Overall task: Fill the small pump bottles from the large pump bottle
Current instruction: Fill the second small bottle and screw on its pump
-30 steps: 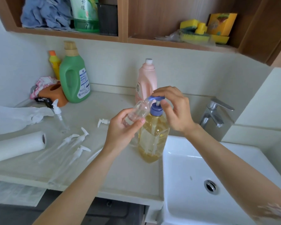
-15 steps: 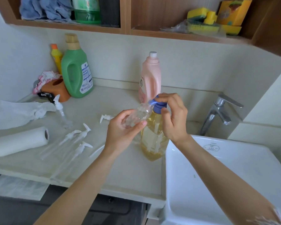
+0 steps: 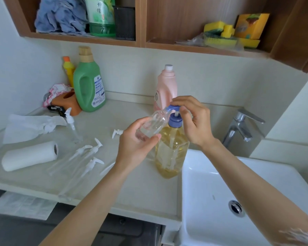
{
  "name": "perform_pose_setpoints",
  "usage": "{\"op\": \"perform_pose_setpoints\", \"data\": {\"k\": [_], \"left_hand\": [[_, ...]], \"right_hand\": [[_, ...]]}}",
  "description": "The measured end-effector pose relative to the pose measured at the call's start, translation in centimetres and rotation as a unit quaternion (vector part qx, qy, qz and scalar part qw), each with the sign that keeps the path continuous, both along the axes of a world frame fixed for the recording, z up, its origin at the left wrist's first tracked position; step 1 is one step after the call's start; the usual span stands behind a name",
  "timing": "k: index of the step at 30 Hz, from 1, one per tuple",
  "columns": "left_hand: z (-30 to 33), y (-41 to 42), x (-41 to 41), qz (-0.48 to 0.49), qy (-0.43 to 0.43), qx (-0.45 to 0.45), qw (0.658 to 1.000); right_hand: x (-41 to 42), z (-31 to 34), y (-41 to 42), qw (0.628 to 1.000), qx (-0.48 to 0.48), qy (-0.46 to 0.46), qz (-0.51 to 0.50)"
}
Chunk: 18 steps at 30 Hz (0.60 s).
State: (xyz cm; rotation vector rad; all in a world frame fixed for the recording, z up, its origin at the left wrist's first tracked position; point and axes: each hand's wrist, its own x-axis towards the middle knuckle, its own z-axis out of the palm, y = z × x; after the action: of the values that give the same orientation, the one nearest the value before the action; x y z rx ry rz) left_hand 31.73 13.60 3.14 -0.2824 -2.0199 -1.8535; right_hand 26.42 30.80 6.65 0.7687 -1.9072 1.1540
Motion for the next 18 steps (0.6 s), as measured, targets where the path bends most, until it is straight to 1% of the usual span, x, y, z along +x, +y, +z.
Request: {"op": "perform_pose_setpoints", "data": {"k": [6, 11, 18], "left_hand": [[-0.8, 0.5, -0.2, -0.005, -0.001, 0.034, 0.999], [-1.7, 0.5, -0.3, -0.005, -0.037, 0.046, 0.998], [-0.7, 0.5, 0.1, 0.003, -0.04, 0.018, 0.999]], "right_hand": [[0.1, -2.5, -1.3, 0.999, -0.036, 0.009, -0.023], [0.1, -3.7, -1.4, 0.999, -0.041, 0.027, -0.007], [0.4, -1.9, -0.7, 1.0, -0.016, 0.021, 0.006]]}}
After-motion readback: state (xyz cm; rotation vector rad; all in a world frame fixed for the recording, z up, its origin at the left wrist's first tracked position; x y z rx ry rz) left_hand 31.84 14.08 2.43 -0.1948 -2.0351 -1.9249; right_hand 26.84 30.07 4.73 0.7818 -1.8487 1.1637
